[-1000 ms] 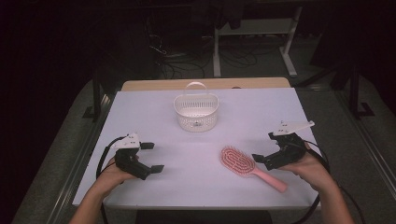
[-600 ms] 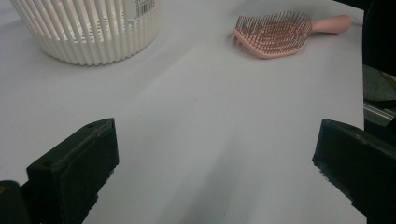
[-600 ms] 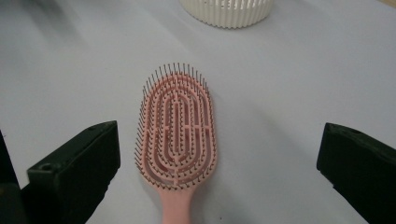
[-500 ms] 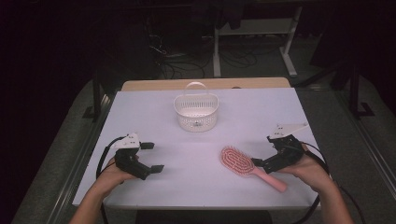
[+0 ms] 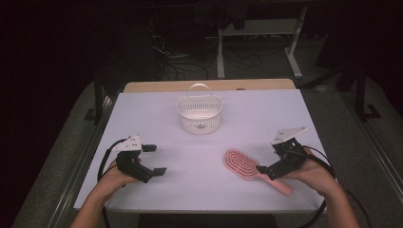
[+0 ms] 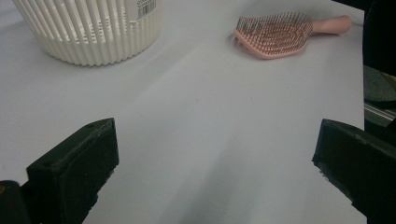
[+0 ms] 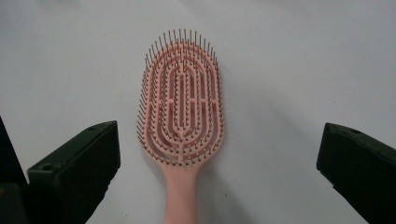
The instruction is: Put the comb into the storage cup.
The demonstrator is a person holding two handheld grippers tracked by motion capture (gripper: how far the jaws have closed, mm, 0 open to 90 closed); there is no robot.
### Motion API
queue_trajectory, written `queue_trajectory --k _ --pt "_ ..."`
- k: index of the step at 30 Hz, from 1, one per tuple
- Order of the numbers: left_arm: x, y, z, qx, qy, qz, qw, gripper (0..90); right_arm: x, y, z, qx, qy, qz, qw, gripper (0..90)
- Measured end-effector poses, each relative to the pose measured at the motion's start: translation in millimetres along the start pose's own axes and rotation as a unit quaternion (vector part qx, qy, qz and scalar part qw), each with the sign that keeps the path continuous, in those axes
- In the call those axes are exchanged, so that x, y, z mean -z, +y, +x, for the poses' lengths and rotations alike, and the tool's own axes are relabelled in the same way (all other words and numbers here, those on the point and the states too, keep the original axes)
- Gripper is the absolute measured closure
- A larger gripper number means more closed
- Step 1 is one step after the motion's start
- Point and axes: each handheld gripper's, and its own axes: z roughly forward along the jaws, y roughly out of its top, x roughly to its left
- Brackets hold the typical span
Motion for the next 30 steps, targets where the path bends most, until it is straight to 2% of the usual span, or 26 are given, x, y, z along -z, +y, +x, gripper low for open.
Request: queue_trajectory --k 19,30 --pt "2.1 0.6 2.1 0.006 -0.004 -0.009 0.9999 0.0 -12.0 -3.1 3.4 0.006 -0.002 0.057 0.9983 0.0" --pt "0.9 1.1 1.3 0.006 -0.007 -0.008 0.9999 0.0 -15.3 -5.6 4.9 0.002 0.002 0.073 0.9973 0.0"
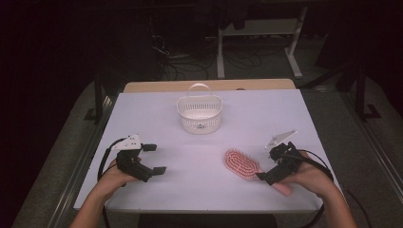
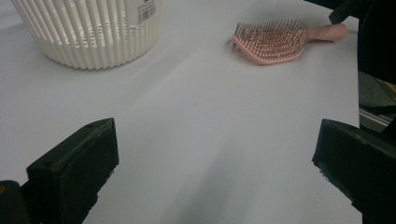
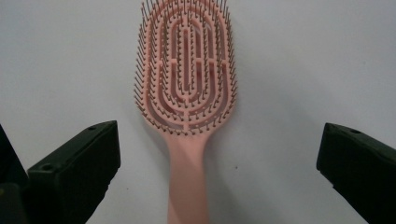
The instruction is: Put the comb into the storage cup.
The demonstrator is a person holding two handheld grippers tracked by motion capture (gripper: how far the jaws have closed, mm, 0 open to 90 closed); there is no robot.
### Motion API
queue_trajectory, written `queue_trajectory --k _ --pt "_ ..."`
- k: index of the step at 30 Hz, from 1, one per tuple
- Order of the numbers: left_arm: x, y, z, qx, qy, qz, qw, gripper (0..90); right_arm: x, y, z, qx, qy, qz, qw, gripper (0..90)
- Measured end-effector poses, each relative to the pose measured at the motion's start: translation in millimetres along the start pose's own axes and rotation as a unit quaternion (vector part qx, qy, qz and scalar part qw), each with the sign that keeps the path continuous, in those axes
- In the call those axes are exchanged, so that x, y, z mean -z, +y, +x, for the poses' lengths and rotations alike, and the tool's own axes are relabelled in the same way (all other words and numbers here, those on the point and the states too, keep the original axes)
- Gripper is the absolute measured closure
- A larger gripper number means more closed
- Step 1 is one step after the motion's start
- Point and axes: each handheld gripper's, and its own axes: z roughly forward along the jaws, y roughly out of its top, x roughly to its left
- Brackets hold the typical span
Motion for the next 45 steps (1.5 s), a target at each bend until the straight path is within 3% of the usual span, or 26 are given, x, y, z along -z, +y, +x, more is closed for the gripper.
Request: queue_trajectory --k 24,34,45 --pt "-0.3 0.8 -0.8 -0.002 0.001 -0.001 1.0000 0.0 -22.9 -3.2 9.0 0.011 0.006 0.080 0.9967 0.0" --pt "-1.4 -0.2 0.6 -0.001 0.001 0.001 1.0000 0.0 -27.4 -3.6 10.5 0.006 0.008 0.101 0.9949 8.1" --pt "-1.6 -0.1 0.3 -0.002 0.001 0.001 1.0000 0.0 -27.8 -1.3 11.9 0.005 0.015 0.117 0.9930 24.8"
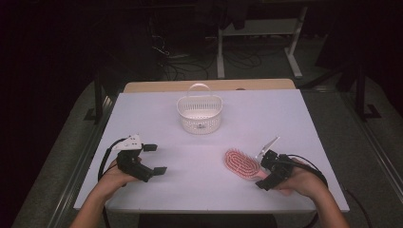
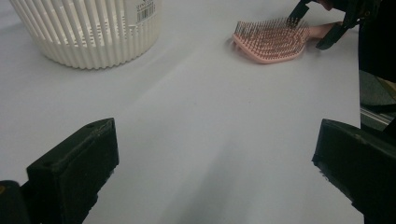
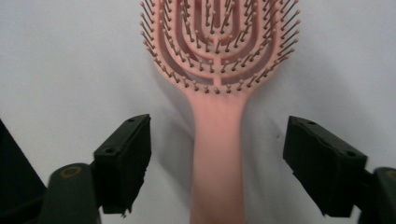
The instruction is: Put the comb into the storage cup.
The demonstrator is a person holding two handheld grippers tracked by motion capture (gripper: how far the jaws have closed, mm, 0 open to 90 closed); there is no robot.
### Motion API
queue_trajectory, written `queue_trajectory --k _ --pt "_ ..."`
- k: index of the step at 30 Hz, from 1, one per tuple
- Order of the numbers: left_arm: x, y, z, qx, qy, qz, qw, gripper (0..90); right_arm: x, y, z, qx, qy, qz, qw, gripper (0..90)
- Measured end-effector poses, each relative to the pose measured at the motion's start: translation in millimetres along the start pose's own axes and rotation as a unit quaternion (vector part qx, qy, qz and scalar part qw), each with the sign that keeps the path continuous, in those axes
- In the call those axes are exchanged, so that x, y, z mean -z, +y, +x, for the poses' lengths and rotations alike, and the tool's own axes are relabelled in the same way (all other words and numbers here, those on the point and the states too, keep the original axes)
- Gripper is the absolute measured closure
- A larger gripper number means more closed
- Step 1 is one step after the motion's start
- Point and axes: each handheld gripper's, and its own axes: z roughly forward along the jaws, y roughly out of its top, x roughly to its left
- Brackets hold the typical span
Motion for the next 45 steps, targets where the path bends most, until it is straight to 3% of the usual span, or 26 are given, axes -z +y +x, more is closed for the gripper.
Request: queue_trajectory --k 16,27,45 --pt "0.0 -0.1 0.5 0.001 0.000 0.000 1.0000 0.0 -0.4 5.3 1.2 0.010 0.007 0.018 0.9998 50.4" --pt "0.7 0.0 0.4 0.001 0.000 -0.001 1.0000 0.0 -2.2 9.8 3.4 0.021 -0.009 0.028 0.9993 63.5" --pt "-0.7 -0.6 0.1 0.004 -0.002 0.005 1.0000 0.0 -3.2 13.4 5.9 0.016 -0.019 0.044 0.9987 68.7"
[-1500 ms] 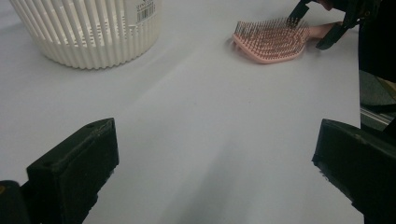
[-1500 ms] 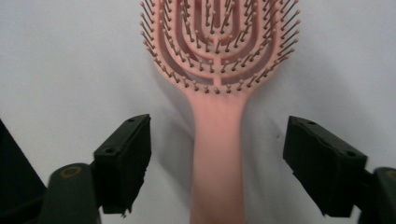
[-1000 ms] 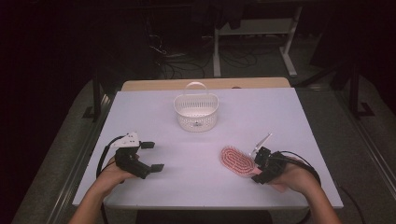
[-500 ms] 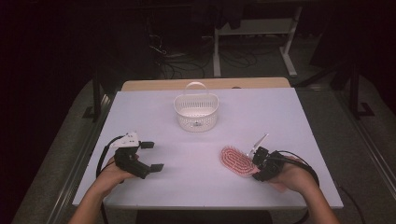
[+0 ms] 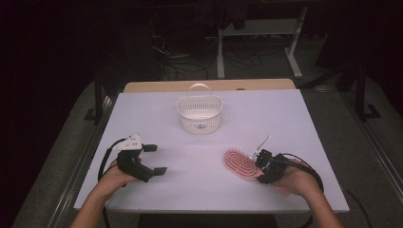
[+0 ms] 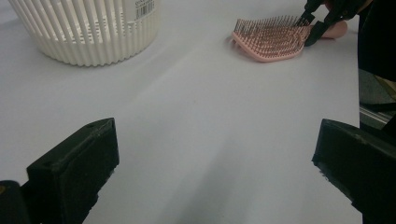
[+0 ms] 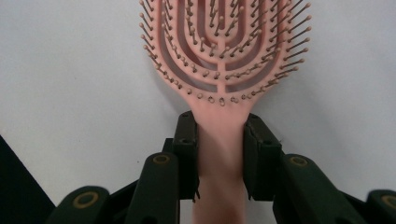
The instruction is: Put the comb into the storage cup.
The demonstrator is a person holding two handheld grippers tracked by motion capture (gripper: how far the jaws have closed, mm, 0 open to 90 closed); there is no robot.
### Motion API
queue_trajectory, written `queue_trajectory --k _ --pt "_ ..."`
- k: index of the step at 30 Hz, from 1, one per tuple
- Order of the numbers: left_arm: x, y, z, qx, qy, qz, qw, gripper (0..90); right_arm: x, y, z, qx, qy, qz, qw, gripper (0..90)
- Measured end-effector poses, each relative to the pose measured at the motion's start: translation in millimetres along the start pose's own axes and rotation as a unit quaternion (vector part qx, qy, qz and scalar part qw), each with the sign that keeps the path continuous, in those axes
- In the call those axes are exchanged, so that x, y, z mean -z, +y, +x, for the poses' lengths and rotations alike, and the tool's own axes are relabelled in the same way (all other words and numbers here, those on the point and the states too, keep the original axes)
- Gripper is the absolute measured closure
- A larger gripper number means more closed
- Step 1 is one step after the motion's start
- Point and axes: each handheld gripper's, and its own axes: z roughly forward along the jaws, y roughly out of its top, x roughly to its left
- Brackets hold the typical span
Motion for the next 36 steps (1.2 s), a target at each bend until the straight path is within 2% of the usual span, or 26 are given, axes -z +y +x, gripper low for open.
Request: queue_trajectory --k 8,12,16,19,25,33,36 --pt "-2.7 0.9 0.2 0.008 -0.004 0.006 0.9999 0.0 0.4 -1.9 -1.2 0.002 0.006 -0.008 0.9999 68.7" --pt "-1.6 -3.9 0.5 0.010 -0.003 0.012 0.9999 0.0 0.8 -4.1 -3.2 0.003 0.012 -0.016 0.9998 68.8" --pt "-0.3 -9.0 1.0 0.010 0.002 0.007 0.9999 0.0 2.7 -6.0 -5.5 -0.001 0.014 -0.025 0.9996 68.8" --pt "1.2 -9.3 -0.3 0.005 0.004 0.006 1.0000 0.0 5.9 -7.3 -8.1 -0.006 0.021 -0.044 0.9988 68.8" --pt "0.5 -10.6 -0.8 0.004 0.005 0.006 1.0000 0.0 11.3 -9.6 -12.9 -0.015 0.020 -0.079 0.9965 68.8" --pt "0.8 -13.0 -1.1 0.003 0.009 0.003 1.0000 0.0 14.4 -12.2 -18.9 -0.027 0.017 -0.118 0.9925 68.8" --pt "0.6 -13.3 -0.1 0.006 0.009 0.003 0.9999 0.0 15.2 -12.7 -20.8 -0.032 0.018 -0.137 0.9899 68.8"
